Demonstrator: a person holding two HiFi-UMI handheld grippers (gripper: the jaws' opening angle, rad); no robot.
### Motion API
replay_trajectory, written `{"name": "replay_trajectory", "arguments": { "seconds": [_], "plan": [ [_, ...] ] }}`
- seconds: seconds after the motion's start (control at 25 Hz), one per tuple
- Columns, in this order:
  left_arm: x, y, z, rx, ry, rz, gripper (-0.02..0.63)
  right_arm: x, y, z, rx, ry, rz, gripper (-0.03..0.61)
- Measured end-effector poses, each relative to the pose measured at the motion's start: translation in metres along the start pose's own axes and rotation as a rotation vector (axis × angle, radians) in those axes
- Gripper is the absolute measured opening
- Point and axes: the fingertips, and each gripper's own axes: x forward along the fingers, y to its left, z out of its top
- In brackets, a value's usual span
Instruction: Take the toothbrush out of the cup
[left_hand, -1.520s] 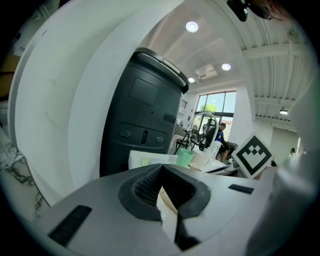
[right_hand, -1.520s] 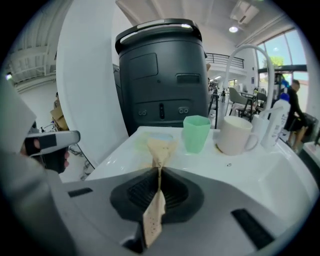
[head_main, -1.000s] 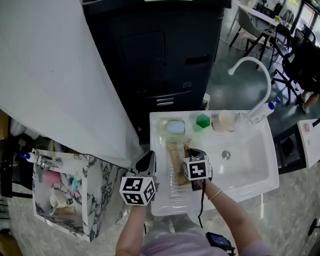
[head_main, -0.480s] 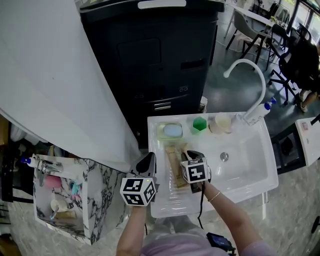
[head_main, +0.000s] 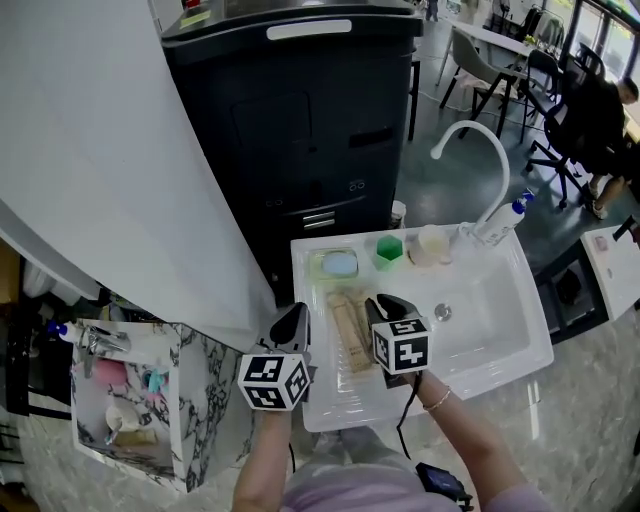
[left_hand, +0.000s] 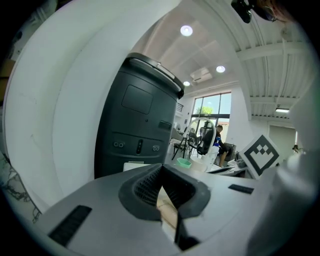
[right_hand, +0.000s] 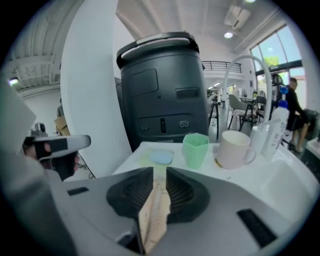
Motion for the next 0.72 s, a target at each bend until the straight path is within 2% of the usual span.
{"name": "replay_trajectory", "arguments": {
  "seconds": [0.4,0.72],
  "plan": [
    [-0.013,-0.023,0.020,0.051,-0.034,-0.051,0.000,-0.081,-0.002,0.040,0.092,-0.209,-0.015,0.030],
    [-0.025,-0.039,0.030,0.078,-0.060,-0.089,0.000,-0.134,0.002,0.050,0.101,-0.312,-0.021,0.005]
  ]
}}
